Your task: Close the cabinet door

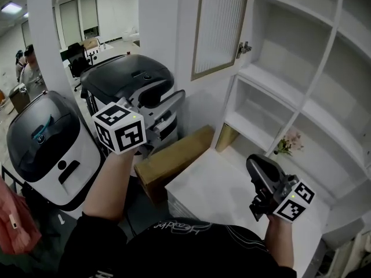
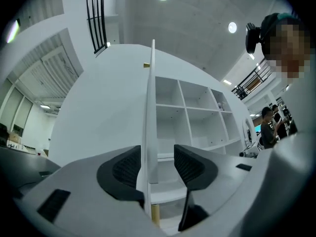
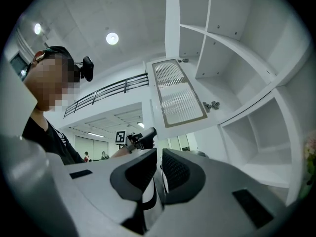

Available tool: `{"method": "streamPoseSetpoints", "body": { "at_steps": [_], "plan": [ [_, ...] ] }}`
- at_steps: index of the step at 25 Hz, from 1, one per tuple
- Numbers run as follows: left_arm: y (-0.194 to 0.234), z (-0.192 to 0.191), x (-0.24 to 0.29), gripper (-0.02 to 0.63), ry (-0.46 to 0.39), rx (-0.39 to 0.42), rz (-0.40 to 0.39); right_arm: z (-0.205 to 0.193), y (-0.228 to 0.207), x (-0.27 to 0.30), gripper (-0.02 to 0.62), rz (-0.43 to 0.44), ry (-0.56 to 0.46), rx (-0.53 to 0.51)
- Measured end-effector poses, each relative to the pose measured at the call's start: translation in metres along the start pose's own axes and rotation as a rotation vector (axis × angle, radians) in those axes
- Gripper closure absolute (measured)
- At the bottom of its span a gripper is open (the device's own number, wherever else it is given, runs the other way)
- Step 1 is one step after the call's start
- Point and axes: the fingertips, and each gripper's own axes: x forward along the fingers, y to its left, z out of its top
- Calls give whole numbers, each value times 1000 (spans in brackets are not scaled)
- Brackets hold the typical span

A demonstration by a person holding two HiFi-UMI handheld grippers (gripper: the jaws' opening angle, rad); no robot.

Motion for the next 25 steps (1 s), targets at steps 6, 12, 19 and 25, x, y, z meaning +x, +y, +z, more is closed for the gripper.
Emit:
{"method": "streamPoseSetpoints", "body": {
  "at_steps": [6, 12, 19, 25],
  "plan": [
    [14, -2, 12, 428, -13, 5, -81, -15, -13, 5, 534, -58, 8, 23],
    [10, -2, 15, 485, -8, 75, -177, -34, -27, 9, 534, -107, 39, 40],
    [9, -1, 16, 483, -13, 74, -251, -46, -42, 12, 534, -154, 58, 59],
    [3, -2, 18, 477, -6, 59, -329, -53, -51, 12, 534, -178, 65, 74]
  ]
}}
